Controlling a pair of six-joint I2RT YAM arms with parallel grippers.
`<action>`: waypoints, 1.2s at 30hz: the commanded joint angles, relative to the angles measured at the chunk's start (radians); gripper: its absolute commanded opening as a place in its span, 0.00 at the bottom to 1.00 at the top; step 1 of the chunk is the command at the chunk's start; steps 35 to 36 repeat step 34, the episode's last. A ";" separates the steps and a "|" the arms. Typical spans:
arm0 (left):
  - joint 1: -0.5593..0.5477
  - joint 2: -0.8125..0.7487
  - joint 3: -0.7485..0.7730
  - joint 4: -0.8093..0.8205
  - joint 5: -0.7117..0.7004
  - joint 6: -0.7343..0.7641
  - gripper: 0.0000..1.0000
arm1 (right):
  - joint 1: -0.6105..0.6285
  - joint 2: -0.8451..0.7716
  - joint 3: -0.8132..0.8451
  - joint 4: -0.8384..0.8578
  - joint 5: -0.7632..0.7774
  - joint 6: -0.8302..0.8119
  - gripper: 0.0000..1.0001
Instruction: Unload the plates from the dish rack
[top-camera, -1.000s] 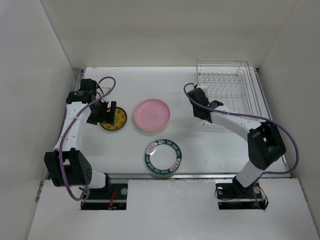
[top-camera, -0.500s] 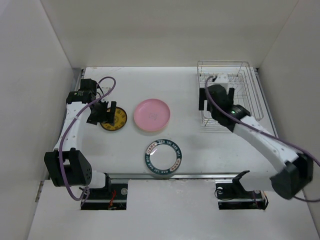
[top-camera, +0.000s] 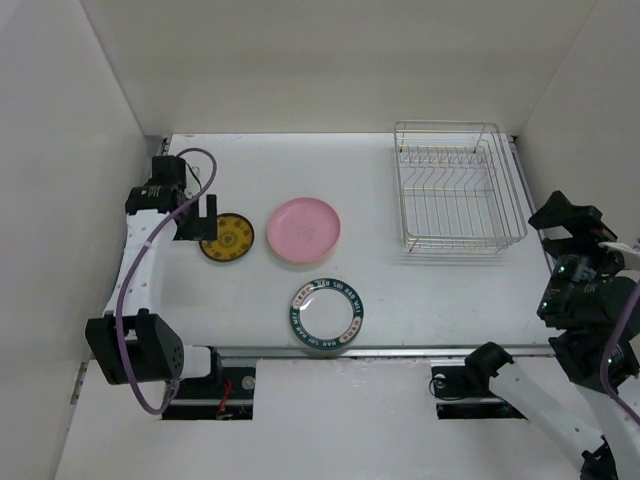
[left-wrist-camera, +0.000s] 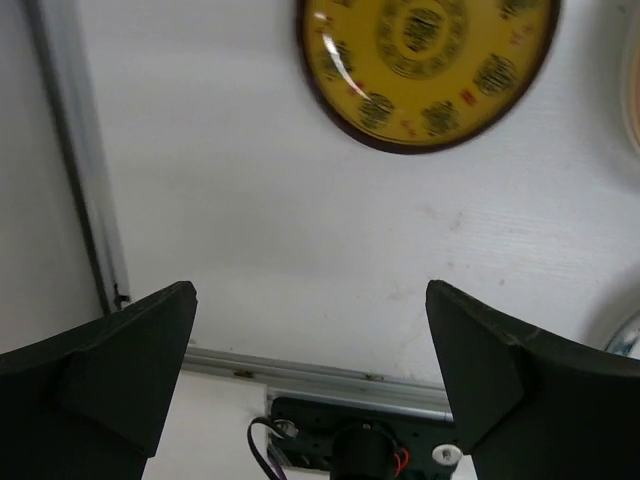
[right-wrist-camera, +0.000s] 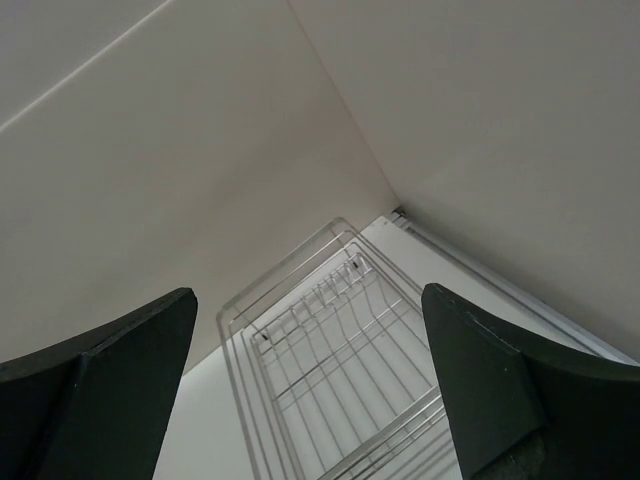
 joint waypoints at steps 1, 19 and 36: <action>0.049 -0.081 0.002 0.054 -0.211 -0.096 1.00 | -0.001 -0.035 -0.020 0.013 0.096 -0.056 1.00; 0.179 -0.236 0.078 0.066 -0.647 -0.215 1.00 | -0.001 -0.095 -0.029 -0.005 0.047 -0.116 1.00; 0.188 -0.246 0.078 0.032 -0.506 -0.163 1.00 | -0.001 -0.045 -0.029 -0.005 -0.005 -0.116 1.00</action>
